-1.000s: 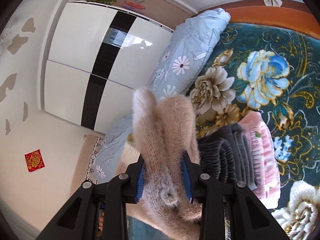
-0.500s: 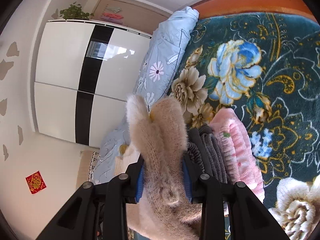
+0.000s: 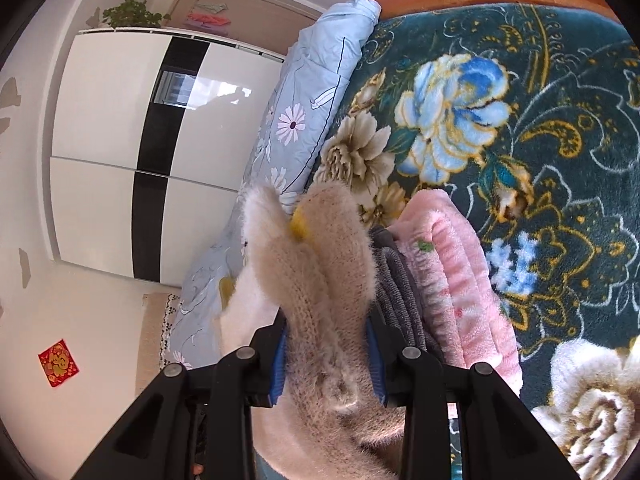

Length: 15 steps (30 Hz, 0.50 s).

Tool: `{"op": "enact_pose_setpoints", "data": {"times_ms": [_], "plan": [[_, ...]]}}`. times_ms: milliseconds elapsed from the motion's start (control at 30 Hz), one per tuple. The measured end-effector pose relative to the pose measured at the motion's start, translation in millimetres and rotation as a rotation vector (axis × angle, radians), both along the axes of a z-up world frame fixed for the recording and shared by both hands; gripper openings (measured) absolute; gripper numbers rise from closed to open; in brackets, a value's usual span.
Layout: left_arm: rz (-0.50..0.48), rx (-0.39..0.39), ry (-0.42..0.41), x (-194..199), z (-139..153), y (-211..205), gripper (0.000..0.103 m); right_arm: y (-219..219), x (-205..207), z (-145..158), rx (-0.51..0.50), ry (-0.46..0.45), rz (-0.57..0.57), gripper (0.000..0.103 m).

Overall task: Fold clothes
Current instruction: 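Carry the lifted sweater with both grippers toward the stack of folded clothes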

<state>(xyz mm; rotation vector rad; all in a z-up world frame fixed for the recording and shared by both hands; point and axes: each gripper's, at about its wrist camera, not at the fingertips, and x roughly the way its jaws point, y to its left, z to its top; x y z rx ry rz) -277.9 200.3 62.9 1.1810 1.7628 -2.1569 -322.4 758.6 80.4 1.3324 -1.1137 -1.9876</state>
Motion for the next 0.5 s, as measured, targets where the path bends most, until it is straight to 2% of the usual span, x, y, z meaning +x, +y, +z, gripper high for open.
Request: {"op": "enact_pose_setpoints", "data": {"times_ms": [67, 133, 233, 300, 400, 500], "plan": [[-0.011, -0.022, -0.03, -4, -1, 1, 0.037, -1, -2, -2, 0.023, -0.005, -0.005, 0.037], [-0.022, -0.012, -0.027, -4, 0, 0, 0.04, 1, -3, -10, 0.023, -0.02, -0.011, 0.039], [-0.034, -0.032, -0.01, -1, 7, 0, 0.041, 7, -3, -16, -0.029, -0.041, -0.017, 0.04], [-0.028, -0.041, -0.013, 3, 10, -2, 0.046, 8, -4, -10, -0.015, -0.031, -0.012, 0.043], [0.013, -0.03, -0.009, 12, 16, -10, 0.047, 7, -9, 3, 0.022, -0.014, 0.003, 0.044], [0.037, -0.067, -0.003, 18, 31, -17, 0.047, 5, -17, 15, 0.077, -0.001, 0.018, 0.045]]}}
